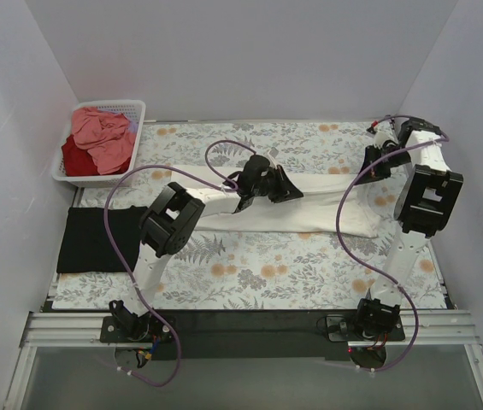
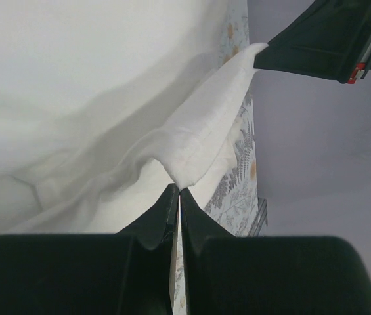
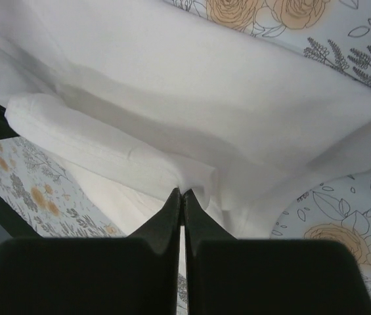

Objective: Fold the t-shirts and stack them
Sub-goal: Fold the tshirt

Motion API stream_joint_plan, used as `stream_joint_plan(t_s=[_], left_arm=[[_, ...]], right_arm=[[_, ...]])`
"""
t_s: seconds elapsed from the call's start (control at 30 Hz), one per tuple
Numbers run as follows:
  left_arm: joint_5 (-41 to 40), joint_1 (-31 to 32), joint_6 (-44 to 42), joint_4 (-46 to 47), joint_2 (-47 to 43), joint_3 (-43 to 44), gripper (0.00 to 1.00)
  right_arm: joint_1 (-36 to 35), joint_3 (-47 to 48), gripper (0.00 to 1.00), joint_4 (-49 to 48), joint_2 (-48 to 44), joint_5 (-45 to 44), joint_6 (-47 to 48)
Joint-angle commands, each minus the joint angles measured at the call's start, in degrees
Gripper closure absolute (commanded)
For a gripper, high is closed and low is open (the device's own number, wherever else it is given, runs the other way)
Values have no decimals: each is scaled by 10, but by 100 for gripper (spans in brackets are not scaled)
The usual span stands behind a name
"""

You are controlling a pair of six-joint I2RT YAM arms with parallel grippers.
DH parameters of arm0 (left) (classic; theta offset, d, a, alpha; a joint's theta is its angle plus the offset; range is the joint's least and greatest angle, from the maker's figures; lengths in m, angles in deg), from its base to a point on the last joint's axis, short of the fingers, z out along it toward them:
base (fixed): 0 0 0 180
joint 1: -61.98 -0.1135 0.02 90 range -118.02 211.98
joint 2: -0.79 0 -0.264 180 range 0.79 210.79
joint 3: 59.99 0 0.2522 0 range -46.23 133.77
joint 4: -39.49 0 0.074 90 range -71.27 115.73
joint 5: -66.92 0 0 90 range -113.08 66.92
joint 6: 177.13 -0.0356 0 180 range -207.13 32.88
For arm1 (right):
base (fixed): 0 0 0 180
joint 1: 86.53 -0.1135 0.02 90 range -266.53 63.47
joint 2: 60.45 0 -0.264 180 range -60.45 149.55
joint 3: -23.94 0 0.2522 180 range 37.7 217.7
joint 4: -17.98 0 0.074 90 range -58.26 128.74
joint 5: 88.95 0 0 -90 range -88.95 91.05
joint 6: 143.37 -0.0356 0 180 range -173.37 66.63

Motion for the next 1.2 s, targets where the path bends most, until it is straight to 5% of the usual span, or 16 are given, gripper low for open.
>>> stream_joint_plan(t_s=[0.0, 0.47, 1.17], left_arm=[[5, -14, -9, 4, 7, 16, 100], [-2, -29, -3, 14, 9, 16, 100], [22, -26, -4, -21, -57, -74, 100]], right_arm=[[-9, 46, 99, 2, 14, 12, -10], [-35, 101, 99, -1, 36, -15, -10], [-34, -145, 99, -2, -101, -57, 21]])
